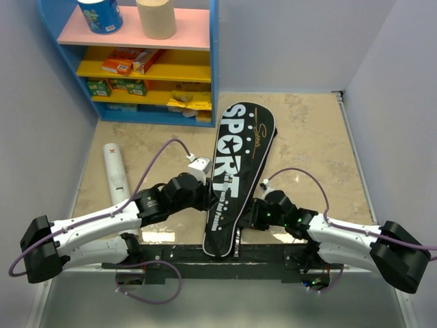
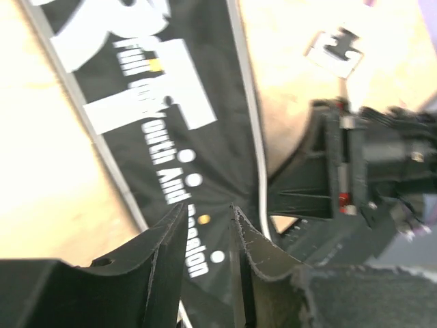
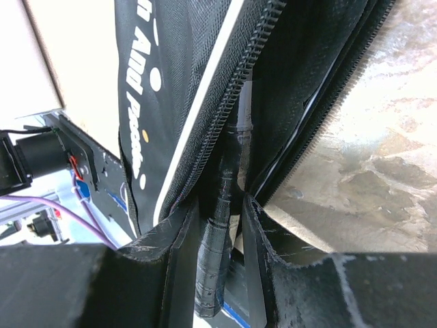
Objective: Pack up the badminton gear
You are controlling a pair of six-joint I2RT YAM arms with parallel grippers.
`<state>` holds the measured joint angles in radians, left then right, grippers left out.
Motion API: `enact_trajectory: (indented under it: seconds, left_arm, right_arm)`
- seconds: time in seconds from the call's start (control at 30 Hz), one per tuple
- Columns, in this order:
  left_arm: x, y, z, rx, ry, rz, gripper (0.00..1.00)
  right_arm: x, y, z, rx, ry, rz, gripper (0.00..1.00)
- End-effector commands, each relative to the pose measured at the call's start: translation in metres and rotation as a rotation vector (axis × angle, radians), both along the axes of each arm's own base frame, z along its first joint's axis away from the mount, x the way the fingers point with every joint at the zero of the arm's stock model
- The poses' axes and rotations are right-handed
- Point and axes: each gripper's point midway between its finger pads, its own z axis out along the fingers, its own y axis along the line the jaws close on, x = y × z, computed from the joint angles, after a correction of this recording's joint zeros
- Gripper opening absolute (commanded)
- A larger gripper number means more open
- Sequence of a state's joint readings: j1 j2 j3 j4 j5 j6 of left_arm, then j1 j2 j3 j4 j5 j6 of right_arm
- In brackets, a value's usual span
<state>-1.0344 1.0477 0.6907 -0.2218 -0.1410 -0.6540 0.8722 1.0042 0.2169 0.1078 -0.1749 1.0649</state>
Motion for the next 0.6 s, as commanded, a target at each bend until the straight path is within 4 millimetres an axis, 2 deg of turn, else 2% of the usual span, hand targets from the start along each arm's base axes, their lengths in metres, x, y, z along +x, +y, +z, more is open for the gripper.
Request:
enact_trajectory:
  seconds: [0.0,0.1,0.17,0.33,0.5,0.57]
  left_arm:
    - [0.002,0.047,-0.042,0.193,0.047,0.153,0.35]
    - [-0.004,0.053,-0.071,0.274,0.111,0.159,0.35]
    - [-0.007,0.059,-0.092,0.33,0.149,0.174,0.32]
    - [-0.012,0.063,-0.122,0.376,0.195,0.179,0.28]
    - [-0.017,0.06,-0.139,0.396,0.23,0.153,0.25]
    - [-0.02,0.052,-0.142,0.368,0.244,0.126,0.25]
  right_arm:
    - [0.014,0.011,0.015,0.035,-0.077,-0.003,0.16]
    - [0.017,0.013,0.018,0.042,-0.086,-0.001,0.16]
    - [0.017,0.016,0.019,0.048,-0.085,0.003,0.16]
    - [0.019,0.016,0.022,0.041,-0.096,0.001,0.16]
    - [0.022,0.016,0.023,0.036,-0.102,-0.009,0.16]
    - [0.025,0.016,0.023,0.038,-0.106,-0.018,0.16]
